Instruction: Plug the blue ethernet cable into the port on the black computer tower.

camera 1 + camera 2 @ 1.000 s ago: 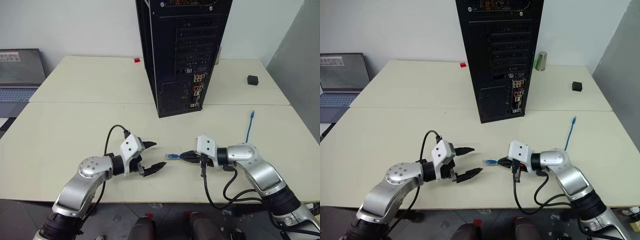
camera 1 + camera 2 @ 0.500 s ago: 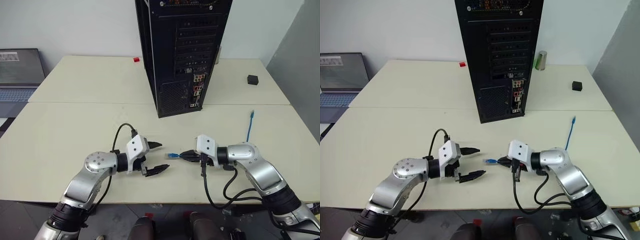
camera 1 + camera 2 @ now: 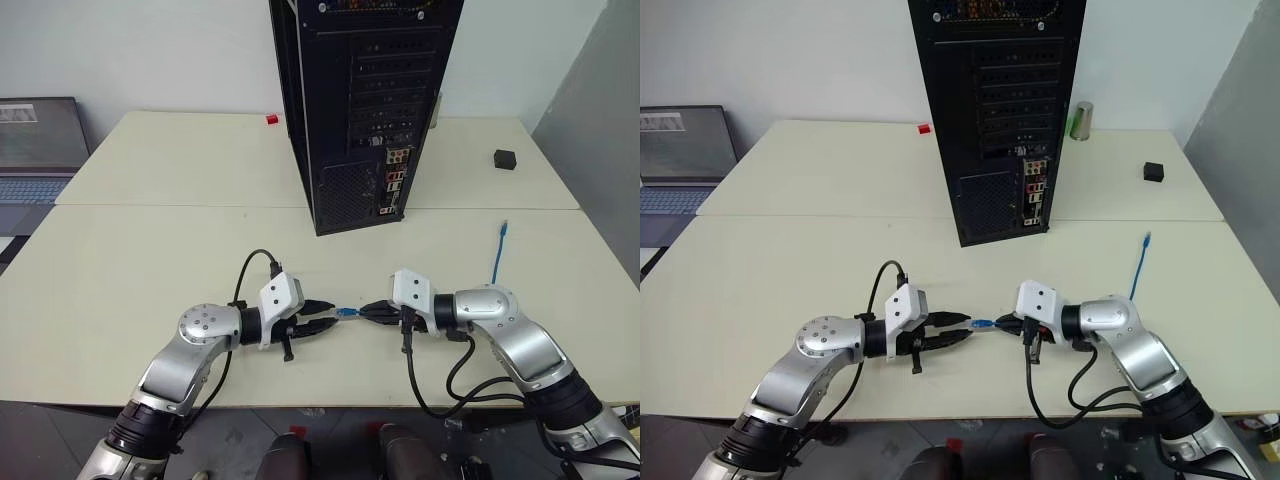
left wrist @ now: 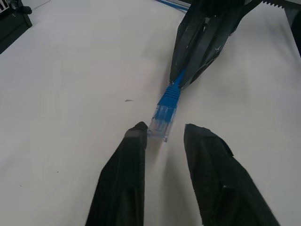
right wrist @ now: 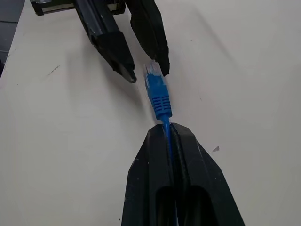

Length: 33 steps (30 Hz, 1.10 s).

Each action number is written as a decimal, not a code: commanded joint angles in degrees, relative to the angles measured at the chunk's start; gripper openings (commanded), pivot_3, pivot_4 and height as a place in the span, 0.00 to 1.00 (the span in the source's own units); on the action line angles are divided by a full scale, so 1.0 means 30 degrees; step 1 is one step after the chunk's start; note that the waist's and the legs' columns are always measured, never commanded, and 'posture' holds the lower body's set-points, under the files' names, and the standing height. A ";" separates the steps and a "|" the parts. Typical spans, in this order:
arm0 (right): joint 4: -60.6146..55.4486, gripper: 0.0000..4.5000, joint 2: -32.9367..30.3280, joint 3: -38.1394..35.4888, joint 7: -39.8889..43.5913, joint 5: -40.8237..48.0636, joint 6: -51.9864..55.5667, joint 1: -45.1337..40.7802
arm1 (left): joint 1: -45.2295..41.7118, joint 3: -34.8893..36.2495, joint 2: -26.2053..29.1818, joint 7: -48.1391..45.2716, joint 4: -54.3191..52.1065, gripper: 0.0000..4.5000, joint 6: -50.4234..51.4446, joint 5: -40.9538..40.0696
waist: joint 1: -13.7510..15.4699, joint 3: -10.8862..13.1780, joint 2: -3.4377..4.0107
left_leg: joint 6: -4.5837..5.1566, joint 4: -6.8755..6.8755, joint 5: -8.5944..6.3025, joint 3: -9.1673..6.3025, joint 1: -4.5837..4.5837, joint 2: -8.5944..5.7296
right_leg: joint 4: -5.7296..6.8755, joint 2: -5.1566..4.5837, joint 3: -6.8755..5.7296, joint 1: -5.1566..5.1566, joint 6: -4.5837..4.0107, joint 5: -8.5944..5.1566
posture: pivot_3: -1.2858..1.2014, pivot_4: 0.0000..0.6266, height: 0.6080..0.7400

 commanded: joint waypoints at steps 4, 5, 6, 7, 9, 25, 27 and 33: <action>-0.1011 0.00 0.0140 0.0003 0.0179 0.0437 0.0093 -0.0364 | -0.0223 -0.0096 -0.0229 -0.0220 -0.0085 0.06 -0.0550 0.0203 | 0.0003 0.0000 0.0000 | 0.0000 0.0002 0.0000 0.0000 0.0000 -0.0002 | 0.0001 0.0000 -0.0007 0.0000 0.0000 0.0000 | 0.52 0.24 1.00; -0.1020 0.00 0.0152 0.0011 0.0173 0.0435 0.0099 -0.0370 | -0.0214 -0.0099 -0.0243 -0.0228 -0.0071 0.06 -0.0579 0.0234 | 0.0003 0.0000 0.0000 | 0.0000 0.0002 0.0000 -0.0003 0.0000 0.0000 | 0.0001 0.0000 -0.0006 0.0000 0.0000 0.0000 | 0.52 0.24 1.00; -0.1025 0.00 0.0157 0.0020 0.0161 0.0415 0.0088 -0.0372 | -0.0193 -0.0100 -0.0247 -0.0239 -0.0065 0.06 -0.0623 0.0267 | 0.0004 0.0000 0.0001 | 0.0000 0.0002 0.0000 -0.0003 0.0000 0.0001 | 0.0002 0.0000 -0.0005 0.0000 0.0000 0.0000 | 0.52 0.24 1.00; -0.1022 0.00 0.0172 0.0018 0.0270 0.0513 0.0044 -0.0381 | -0.0162 -0.0102 -0.0241 -0.0252 -0.0066 0.06 -0.0685 0.0309 | 0.0003 0.0000 0.0000 | 0.0000 0.0002 0.0000 -0.0004 0.0000 0.0001 | 0.0002 0.0000 -0.0006 0.0000 0.0000 0.0000 | 0.52 0.24 1.00; -0.1219 0.11 -0.0001 -0.0076 0.0768 0.0957 0.0175 -0.0322 | -0.0015 -0.0069 -0.0186 -0.0264 -0.0165 0.06 -0.0825 0.0373 | 0.0003 0.0000 0.0000 | 0.0000 0.0002 0.0000 -0.0003 0.0000 0.0000 | 0.0002 0.0000 -0.0005 0.0000 0.0000 0.0000 | 0.52 0.24 1.00; -0.0156 0.61 -0.0655 -0.3407 0.2058 0.7241 0.7921 -0.1930 | 0.1325 0.0006 0.0266 0.0476 -0.1021 0.06 -0.6361 0.2832 | 0.0012 0.0005 0.0006 | 0.0000 -0.0006 0.0000 -0.0021 0.0001 0.0012 | 0.0005 0.0000 0.0005 0.0003 -0.0004 0.0002 | 0.52 0.24 1.00; -0.0288 0.61 -0.0327 -0.3485 0.1694 0.7845 0.8858 -0.1882 | 0.1669 0.0217 0.0134 0.1205 -0.0821 0.06 -0.8816 0.3723 | 0.0038 0.0006 0.0008 | 0.0001 -0.0006 0.0000 -0.0033 -0.0013 0.0006 | 0.0001 -0.0011 0.0000 -0.0002 -0.0005 0.0002 | 0.52 0.24 1.00; -0.0562 0.61 0.0157 -0.3520 0.0955 0.8768 1.0053 -0.1812 | 0.2003 0.0799 0.0050 0.3498 0.0872 0.06 -1.5325 0.5860 | 0.0056 0.0006 0.0008 | 0.0002 0.0009 0.0000 -0.0032 -0.0032 -0.0023 | -0.0005 -0.0052 -0.0008 -0.0004 -0.0003 0.0003 | 0.52 0.24 1.00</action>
